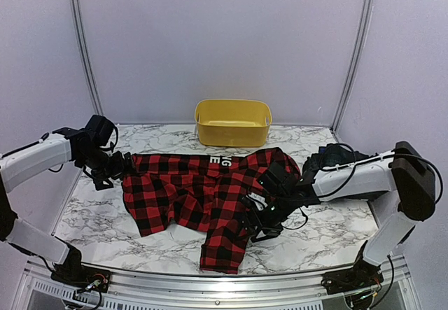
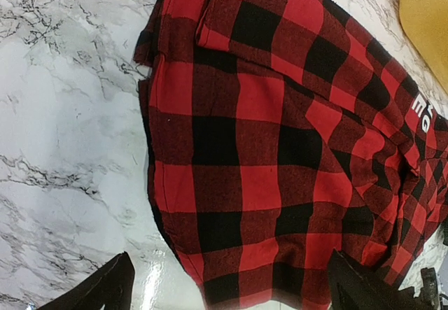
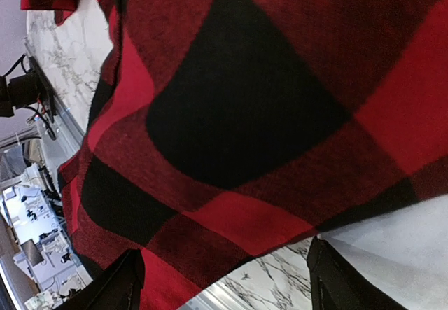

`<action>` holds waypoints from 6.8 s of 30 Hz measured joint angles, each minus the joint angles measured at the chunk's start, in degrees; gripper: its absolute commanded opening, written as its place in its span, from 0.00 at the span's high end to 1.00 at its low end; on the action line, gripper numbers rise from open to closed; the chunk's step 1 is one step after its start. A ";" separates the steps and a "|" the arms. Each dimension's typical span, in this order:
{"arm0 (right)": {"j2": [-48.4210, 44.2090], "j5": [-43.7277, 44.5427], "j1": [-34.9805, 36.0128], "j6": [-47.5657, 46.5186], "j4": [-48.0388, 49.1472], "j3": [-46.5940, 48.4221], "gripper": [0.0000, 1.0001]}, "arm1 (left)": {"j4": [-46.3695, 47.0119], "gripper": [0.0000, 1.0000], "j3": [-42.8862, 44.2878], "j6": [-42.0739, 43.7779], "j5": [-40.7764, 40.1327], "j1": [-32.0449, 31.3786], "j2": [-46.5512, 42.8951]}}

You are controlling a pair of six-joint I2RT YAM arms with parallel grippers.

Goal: Fold and stack the mixed laundry pile
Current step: Pick up the crumpled shirt from the center of the board, then flatten out the crumpled shirt at the center of the board, then adjust the flattened shirt at the center of the board.

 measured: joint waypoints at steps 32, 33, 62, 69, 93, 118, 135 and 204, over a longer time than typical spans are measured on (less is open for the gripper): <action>-15.21 0.37 9.29 3.61 5.33 16.28 1.00 | -0.22 0.04 -4.09 0.13 0.22 -0.04 -5.22; -15.34 1.22 9.20 2.38 4.20 19.15 1.00 | -0.22 0.05 -4.09 0.44 0.24 -0.15 -4.76; -1.36 18.25 -1.60 -19.12 -15.37 73.24 1.00 | 34.14 0.08 -5.22 -5.64 5.86 -1.55 12.00; -1.92 18.47 -1.62 -18.73 -15.74 69.70 1.00 | 37.46 0.33 -4.87 -7.26 6.21 -1.09 17.64; -7.08 20.41 -21.44 -21.20 -12.79 61.66 1.00 | 41.27 1.00 5.35 -6.54 8.85 7.96 16.17; 37.53 13.44 -14.21 -34.38 -17.49 69.18 0.04 | 46.03 0.01 15.39 -9.57 10.05 15.32 36.65; 14.25 8.72 -22.21 -27.30 -7.50 20.94 0.25 | 24.98 0.38 -8.28 0.22 10.80 -3.28 10.19; -14.97 19.89 -3.41 -1.09 -0.50 -2.64 1.00 | 16.85 0.89 4.83 41.35 -8.31 -48.17 22.21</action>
